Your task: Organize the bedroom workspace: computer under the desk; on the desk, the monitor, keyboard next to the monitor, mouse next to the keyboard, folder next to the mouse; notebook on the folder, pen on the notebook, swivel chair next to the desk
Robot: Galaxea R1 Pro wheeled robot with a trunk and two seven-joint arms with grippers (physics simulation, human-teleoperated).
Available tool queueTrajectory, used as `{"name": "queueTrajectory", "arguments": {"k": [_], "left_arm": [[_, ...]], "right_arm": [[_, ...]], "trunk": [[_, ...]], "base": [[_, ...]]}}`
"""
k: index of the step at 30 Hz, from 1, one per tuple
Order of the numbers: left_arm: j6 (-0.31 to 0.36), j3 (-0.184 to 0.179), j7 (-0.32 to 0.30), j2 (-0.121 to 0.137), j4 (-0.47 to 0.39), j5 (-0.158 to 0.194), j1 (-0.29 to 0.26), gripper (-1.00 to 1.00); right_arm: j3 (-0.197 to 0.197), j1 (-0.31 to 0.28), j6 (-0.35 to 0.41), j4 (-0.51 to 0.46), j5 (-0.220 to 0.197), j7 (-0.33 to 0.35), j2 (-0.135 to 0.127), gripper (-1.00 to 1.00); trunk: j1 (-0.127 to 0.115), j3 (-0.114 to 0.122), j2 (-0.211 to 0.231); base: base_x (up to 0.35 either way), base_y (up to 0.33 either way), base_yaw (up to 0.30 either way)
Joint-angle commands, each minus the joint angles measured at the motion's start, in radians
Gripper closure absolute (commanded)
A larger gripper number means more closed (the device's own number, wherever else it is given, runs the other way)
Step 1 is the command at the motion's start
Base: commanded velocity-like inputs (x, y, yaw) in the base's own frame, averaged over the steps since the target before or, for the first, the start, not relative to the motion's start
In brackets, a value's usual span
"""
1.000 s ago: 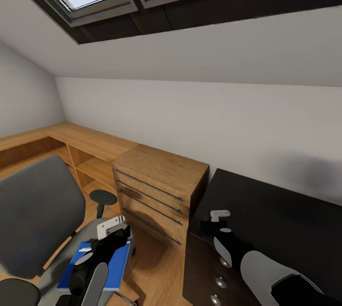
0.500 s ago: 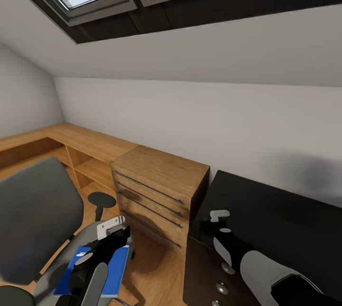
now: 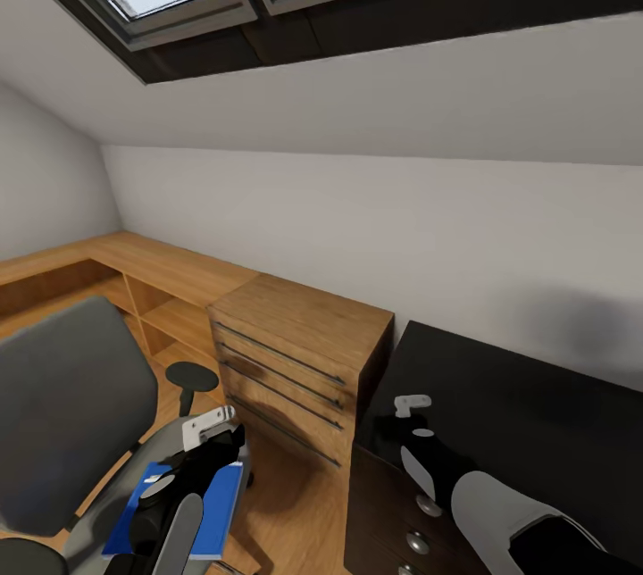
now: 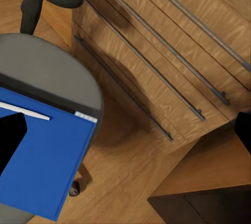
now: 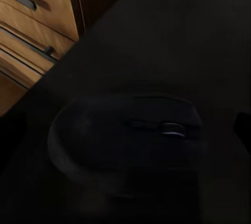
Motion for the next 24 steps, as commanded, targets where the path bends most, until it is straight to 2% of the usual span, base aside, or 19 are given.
{"name": "queueTrajectory", "arguments": {"k": [1,11,15,17,20,21,24], "left_arm": [[0.002,-0.001,0.01,0.0,-0.001,0.011,-0.001,-1.0],[0.003,-0.001,0.01,0.0,-0.001,0.011,-0.001,-1.0],[0.003,-0.001,0.01,0.0,-0.001,0.011,-0.001,-1.0],[0.003,-0.001,0.01,0.0,-0.001,0.011,-0.001,-1.0],[0.003,-0.001,0.01,0.0,-0.001,0.01,-0.001,-1.0],[0.003,-0.001,0.011,0.0,-0.001,0.009,-0.001,-1.0],[0.003,-0.001,0.011,0.0,-0.001,0.009,-0.001,-1.0]], "right_arm": [[0.009,0.0,0.001,-0.001,-0.009,-0.006,0.0,-1.0],[0.003,-0.001,-0.015,-0.014,-0.008,-0.01,-0.003,-1.0],[0.003,0.002,-0.042,-0.055,-0.009,-0.015,-0.002,-1.0],[0.003,0.011,-0.045,-0.108,-0.01,-0.021,-0.002,-1.0],[0.002,0.067,-0.019,-0.232,-0.009,-0.06,-0.004,-1.0],[0.001,0.14,0.051,-0.393,-0.009,-0.123,-0.007,-1.0],[-0.001,0.252,0.19,-0.64,-0.01,-0.198,-0.009,-1.0]], "trunk": [[-0.004,0.002,0.007],[-0.042,0.033,0.077],[-0.042,0.033,0.077],[-0.042,0.033,0.077],[-0.042,0.033,0.077],[-0.042,0.033,0.077],[-0.042,0.033,0.077]], "base": [[0.0,0.0,0.0],[0.0,0.0,0.0],[0.0,0.0,0.0],[0.0,0.0,0.0],[0.0,0.0,0.0],[0.0,0.0,0.0],[0.0,0.0,0.0]]}}
